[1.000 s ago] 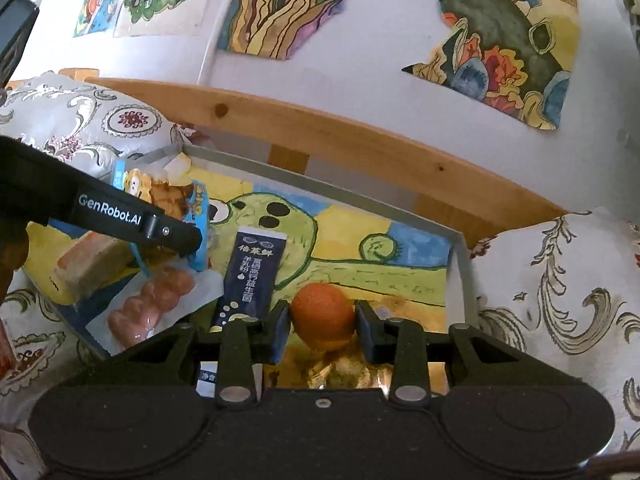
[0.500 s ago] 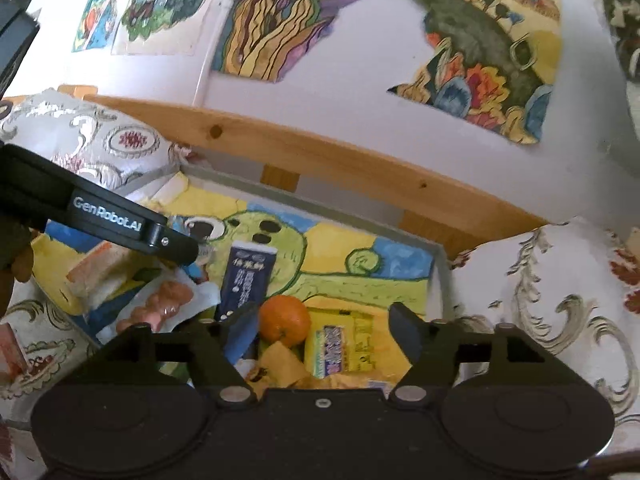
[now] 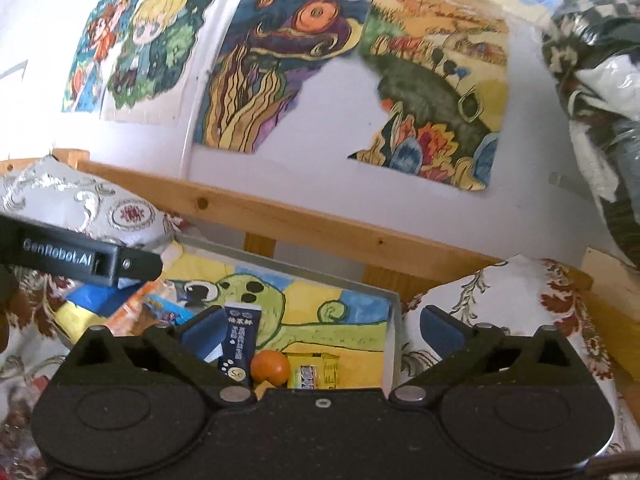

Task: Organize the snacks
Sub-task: 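Open both grippers to drop the orange and jerky pack into the tray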

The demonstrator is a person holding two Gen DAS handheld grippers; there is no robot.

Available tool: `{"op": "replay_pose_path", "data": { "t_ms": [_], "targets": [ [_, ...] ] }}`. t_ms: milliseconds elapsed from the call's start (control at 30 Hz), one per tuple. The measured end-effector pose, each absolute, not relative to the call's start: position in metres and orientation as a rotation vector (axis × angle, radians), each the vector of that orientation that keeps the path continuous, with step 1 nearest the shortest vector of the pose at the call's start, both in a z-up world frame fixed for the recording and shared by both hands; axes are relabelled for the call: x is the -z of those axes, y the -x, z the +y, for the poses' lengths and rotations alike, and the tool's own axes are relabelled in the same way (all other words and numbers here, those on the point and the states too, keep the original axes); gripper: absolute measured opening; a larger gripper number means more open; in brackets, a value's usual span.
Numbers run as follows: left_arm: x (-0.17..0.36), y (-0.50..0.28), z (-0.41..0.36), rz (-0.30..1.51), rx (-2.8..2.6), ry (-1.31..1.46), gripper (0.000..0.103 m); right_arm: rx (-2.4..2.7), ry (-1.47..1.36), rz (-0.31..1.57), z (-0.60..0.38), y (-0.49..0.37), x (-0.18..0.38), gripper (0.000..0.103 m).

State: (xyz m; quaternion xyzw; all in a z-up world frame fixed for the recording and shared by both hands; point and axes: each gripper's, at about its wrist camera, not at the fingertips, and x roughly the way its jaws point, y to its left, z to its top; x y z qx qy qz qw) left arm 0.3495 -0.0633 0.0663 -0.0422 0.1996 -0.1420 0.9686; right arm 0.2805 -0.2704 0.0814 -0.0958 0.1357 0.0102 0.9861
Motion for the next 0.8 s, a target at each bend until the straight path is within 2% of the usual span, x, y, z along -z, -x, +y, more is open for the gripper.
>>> {"op": "replay_pose_path", "data": {
  "t_ms": [433,800],
  "targets": [
    [-0.074,-0.289,-0.040,0.385,0.229,0.131,0.103,-0.018,0.092,0.254,-0.274,-0.222,-0.101,0.102],
    [-0.065,-0.225,-0.019,0.437,0.180,0.117,0.103,-0.030,0.036,0.278,-0.265,-0.158,-0.085,0.102]
  ]
}}
